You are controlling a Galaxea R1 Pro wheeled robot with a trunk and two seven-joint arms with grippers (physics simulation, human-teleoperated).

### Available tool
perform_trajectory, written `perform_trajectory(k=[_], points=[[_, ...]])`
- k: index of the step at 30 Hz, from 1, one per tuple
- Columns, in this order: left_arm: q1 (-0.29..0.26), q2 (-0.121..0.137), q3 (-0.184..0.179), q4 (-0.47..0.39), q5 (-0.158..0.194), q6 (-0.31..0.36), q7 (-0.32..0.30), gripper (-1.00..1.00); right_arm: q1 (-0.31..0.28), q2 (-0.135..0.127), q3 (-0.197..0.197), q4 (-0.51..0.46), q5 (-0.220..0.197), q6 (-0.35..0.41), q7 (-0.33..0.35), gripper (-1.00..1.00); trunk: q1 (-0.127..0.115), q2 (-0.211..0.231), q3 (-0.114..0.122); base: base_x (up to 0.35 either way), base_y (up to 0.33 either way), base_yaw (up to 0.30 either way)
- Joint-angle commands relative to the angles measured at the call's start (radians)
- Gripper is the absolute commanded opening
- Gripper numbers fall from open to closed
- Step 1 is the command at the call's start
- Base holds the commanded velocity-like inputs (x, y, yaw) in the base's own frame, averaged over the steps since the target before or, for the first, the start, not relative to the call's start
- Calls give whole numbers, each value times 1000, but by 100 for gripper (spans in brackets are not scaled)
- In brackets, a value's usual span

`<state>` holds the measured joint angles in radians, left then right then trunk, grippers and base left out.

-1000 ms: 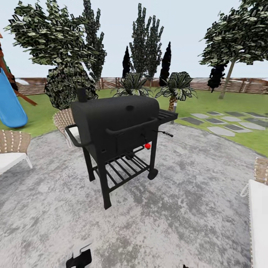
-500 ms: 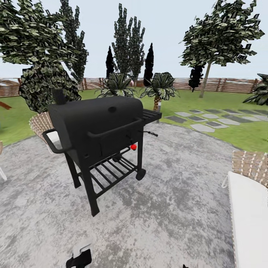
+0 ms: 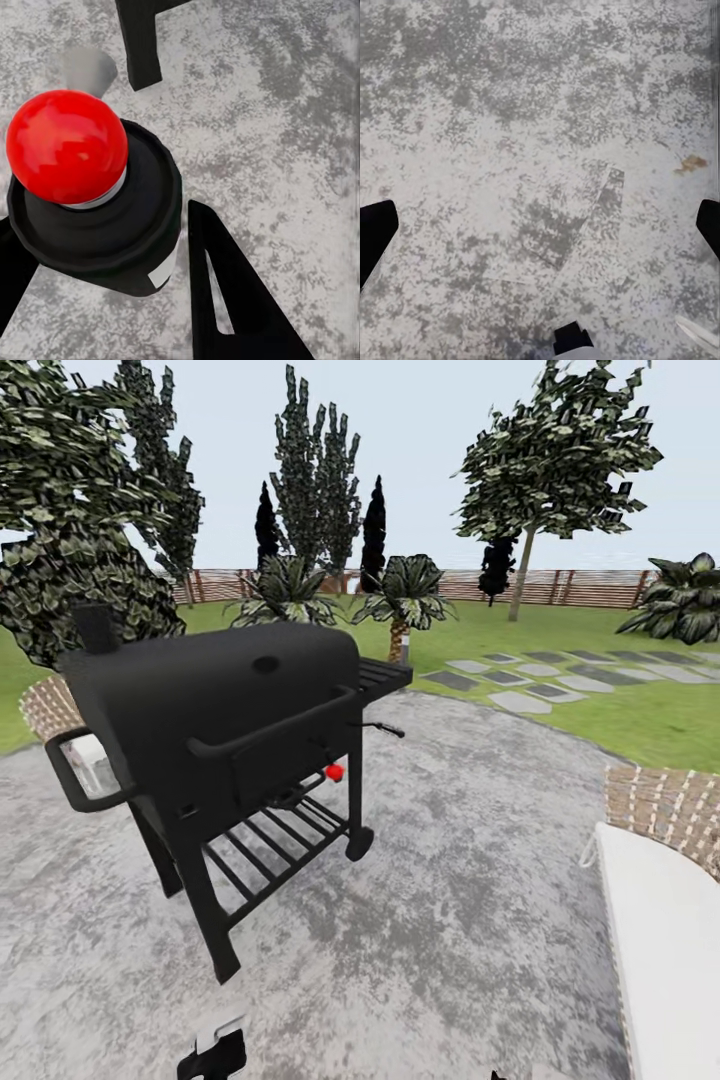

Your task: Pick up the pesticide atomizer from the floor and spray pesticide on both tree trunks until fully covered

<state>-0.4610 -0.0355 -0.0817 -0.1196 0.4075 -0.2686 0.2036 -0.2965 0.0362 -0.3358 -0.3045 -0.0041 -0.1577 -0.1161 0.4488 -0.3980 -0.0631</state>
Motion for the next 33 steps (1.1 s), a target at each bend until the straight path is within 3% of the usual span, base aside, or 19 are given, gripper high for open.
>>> perform_trajectory(k=[1, 9, 18, 33], points=[[-1, 0, -9, 0, 7, -3, 5, -100, -1, 1, -2, 1, 0, -3, -2, 100, 1, -2, -2, 334, 0, -279], [-1, 0, -9, 0, 7, -3, 5, -100, -1, 1, -2, 1, -1, -3, -2, 100, 1, -2, -2, 334, 0, -265], [-1, 0, -9, 0, 7, -3, 5, -100, -1, 1, -2, 1, -1, -3, -2, 100, 1, -2, -2, 334, 0, -80], [-1, 0, -9, 0, 7, -3, 5, -100, -1, 0, -2, 1, 0, -3, -2, 100, 1, -2, -2, 334, 0, -202]])
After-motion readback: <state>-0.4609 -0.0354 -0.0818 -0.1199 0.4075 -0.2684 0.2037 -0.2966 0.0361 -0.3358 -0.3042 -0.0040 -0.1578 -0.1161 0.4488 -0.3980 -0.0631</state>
